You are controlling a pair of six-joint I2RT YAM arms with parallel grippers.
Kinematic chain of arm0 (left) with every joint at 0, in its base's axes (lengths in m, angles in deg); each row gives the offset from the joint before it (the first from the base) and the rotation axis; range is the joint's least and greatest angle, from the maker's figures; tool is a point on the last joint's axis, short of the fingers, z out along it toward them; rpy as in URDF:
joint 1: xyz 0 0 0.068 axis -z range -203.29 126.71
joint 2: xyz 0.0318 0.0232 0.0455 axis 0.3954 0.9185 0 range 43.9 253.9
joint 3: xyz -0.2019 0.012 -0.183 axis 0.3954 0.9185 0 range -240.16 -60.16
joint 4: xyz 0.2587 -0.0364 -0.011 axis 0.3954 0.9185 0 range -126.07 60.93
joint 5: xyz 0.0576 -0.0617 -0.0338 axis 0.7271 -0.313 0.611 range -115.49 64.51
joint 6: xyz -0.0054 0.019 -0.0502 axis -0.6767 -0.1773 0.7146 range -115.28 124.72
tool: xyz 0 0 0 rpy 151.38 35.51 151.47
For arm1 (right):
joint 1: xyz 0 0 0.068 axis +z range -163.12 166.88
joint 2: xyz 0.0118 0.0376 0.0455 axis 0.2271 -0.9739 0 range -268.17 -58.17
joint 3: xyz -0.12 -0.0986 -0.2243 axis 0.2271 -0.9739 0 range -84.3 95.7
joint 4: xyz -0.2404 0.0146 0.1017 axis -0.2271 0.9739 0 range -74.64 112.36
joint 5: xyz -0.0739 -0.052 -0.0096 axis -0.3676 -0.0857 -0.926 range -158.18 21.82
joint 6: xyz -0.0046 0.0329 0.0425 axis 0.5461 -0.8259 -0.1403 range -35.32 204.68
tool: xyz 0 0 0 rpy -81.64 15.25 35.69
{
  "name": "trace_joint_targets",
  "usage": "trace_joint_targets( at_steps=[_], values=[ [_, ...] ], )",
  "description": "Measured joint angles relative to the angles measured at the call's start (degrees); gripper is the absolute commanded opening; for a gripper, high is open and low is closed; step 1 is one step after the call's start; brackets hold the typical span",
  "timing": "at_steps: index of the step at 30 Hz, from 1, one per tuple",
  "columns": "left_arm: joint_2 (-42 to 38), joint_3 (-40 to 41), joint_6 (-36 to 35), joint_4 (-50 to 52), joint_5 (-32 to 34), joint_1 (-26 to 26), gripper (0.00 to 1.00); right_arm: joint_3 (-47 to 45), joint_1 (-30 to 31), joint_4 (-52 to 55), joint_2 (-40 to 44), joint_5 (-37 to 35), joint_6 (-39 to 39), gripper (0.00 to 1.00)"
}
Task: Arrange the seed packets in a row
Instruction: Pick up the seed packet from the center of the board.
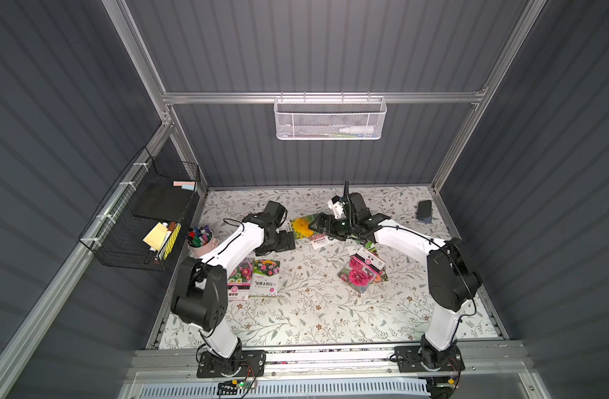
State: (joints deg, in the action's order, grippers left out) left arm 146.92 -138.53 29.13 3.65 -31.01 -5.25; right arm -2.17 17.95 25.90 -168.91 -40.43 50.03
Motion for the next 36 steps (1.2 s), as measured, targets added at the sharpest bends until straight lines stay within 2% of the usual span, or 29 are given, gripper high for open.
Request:
trace_joint_targets(
  at_steps=[7,11,19,24,26,29,33,36],
  values=[
    [13.49,-6.58,0.96,-10.4,-13.27,-7.39,0.99,8.87,-5.49,1.95,-11.69,4.68,-1.11,0.9],
    [17.27,-8.7,2.51,-16.11,-19.89,-10.19,0.99,16.04,-6.4,3.04,-18.12,7.32,-2.08,0.89],
    [22.62,-13.75,5.03,-21.16,-26.43,-11.17,0.99,27.41,-6.23,4.17,-27.63,10.73,-4.98,0.86],
    [22.95,-12.59,7.61,-24.63,-29.03,-11.15,0.99,28.48,-6.32,3.28,-30.62,13.14,-7.37,0.83],
    [22.88,-11.65,8.76,-26.62,-30.08,-11.15,0.99,28.57,-6.32,2.75,-30.97,13.6,-8.13,0.79],
    [22.84,-10.29,11.06,-29.75,-31.54,-11.15,0.99,28.68,-6.27,1.95,-31.52,14.34,-9.46,0.67],
    [22.84,-8.74,14.73,-33.88,-33.14,-11.15,0.99,28.55,-6.23,0.92,-32.5,15.32,-11.69,0.44],
    [22.84,-8.11,16.24,-35.54,-33.77,-11.15,0.99,26.99,-6.23,-0.94,-32.33,15.67,-12.13,0.31]
  ],
)
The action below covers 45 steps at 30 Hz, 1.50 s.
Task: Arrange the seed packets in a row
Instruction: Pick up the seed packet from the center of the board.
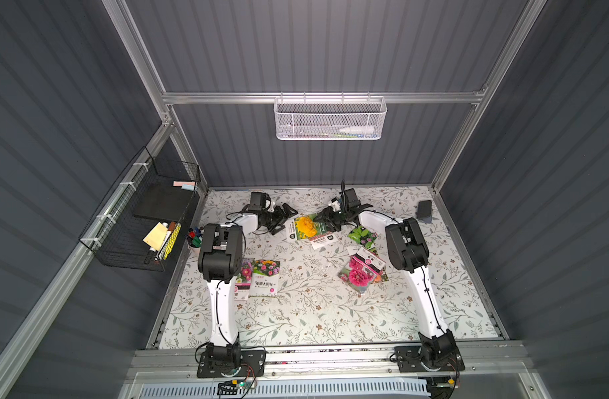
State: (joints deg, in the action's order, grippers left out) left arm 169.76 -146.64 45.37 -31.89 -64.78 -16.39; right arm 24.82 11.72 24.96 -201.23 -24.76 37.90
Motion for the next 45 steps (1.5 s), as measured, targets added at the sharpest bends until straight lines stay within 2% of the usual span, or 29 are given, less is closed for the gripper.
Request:
trace_joint_targets(
  at_steps=[3,7,8,14,17,21,26,30,36,42,45],
  values=[
    [0.0,0.26,0.61,-0.61,-0.37,0.0,0.99,-3.87,-0.04,-2.95,0.9,-0.11,-0.66,0.17],
    [-0.28,0.39,0.74,-0.28,-0.17,0.15,0.99,-8.15,-0.42,-5.31,3.06,-0.2,-0.96,0.01],
    [-0.61,0.55,0.72,0.39,0.04,0.28,0.99,-8.79,-0.55,-5.57,3.78,-0.28,-1.09,0.0],
    [-4.92,3.74,-0.37,6.75,4.2,2.62,0.99,-12.7,-1.07,-8.31,10.27,-0.68,0.37,0.0],
    [-8.15,7.08,-0.04,9.25,6.8,4.02,0.99,-18.14,-1.2,-11.39,16.04,-1.33,0.85,0.0],
    [-13.38,13.88,4.28,9.09,9.2,6.05,0.99,-28.85,-1.18,-16.59,25.97,-4.92,1.14,0.0],
    [-18.18,21.84,16.76,2.01,11.26,9.14,0.99,-39.15,-0.28,-21.68,36.2,-12.74,1.6,0.0],
    [-22.95,26.43,24.22,-2.12,14.71,13.09,0.99,-42.8,2.95,-23.06,42.34,-21.14,2.19,0.0],
    [-29.68,31.1,31.41,-9.84,21.46,17.68,0.97,-44.85,8.2,-26.93,45.7,-31.39,0.76,0.0],
    [-29.79,35.23,36.35,-20.39,26.93,18.99,0.92,-48.65,10.36,-31.01,45.77,-37.55,-3.28,0.0],
    [-29.79,37.03,37.24,-25.18,28.17,19.06,0.92,-51.74,10.54,-32.94,46.34,-40.39,-5.62,0.0]
  ],
)
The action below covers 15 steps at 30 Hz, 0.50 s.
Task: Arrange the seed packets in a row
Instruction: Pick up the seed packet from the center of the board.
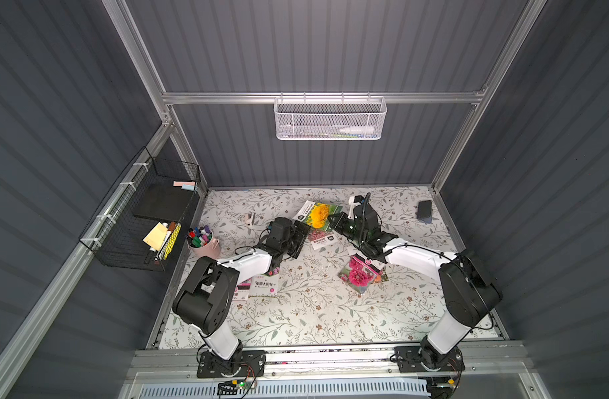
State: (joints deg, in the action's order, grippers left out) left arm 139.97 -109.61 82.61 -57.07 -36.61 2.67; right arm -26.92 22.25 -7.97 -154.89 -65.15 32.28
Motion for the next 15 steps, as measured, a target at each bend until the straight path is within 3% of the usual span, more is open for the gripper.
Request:
trace_joint_targets(
  at_steps=[3,6,15],
  values=[
    [0.0,1.2,0.5,-3.93,0.22,0.22,0.99,-3.54,-0.26,-0.46,2.01,-3.41,-2.21,0.0],
    [0.0,2.25,1.03,-6.88,-0.22,0.22,0.99,-4.81,-0.76,-1.01,3.41,-5.03,-3.87,0.0],
    [6.27,1.53,5.16,-19.61,-1.9,1.27,0.99,-4.85,-0.87,-6.88,1.14,-2.99,-8.15,0.0]
  ],
)
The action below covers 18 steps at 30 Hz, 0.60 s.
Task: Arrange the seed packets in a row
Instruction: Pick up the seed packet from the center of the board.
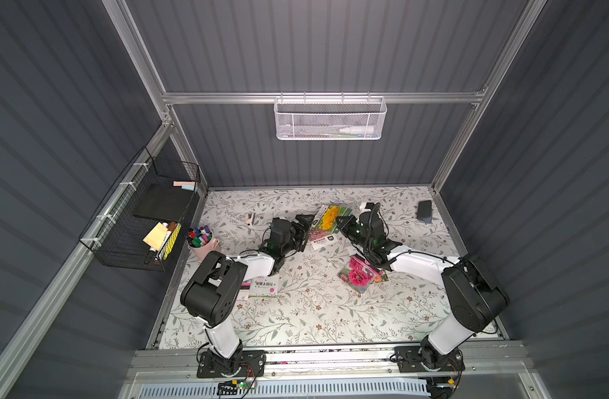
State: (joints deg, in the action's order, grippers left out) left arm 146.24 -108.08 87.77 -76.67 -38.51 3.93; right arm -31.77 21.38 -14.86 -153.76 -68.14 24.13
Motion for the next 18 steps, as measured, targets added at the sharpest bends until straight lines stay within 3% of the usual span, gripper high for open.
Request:
trace_joint_targets(
  at_steps=[4,7,10,13,18],
  values=[
    [1.2,0.0,0.42,-1.2,0.2,0.7,0.99,-0.35,0.0,-1.46,-0.24,0.55,-1.31,0.0],
    [1.2,-0.09,0.44,-2.14,1.33,1.68,0.92,-0.61,0.0,-3.02,-0.39,2.1,-2.51,0.0],
    [1.81,-1.31,0.48,-2.54,2.34,2.8,0.78,-1.9,0.35,-6.21,-1.31,2.82,-3.76,0.0],
    [2.86,-3.43,0.5,-2.91,2.62,3.63,0.5,-3.48,0.57,-7.98,-3.17,3.43,-4.44,0.0],
    [3.23,-4.66,-0.15,-3.28,2.86,4.09,0.4,-6.38,0.59,-8.81,-3.32,3.37,-4.7,0.0]
  ],
)
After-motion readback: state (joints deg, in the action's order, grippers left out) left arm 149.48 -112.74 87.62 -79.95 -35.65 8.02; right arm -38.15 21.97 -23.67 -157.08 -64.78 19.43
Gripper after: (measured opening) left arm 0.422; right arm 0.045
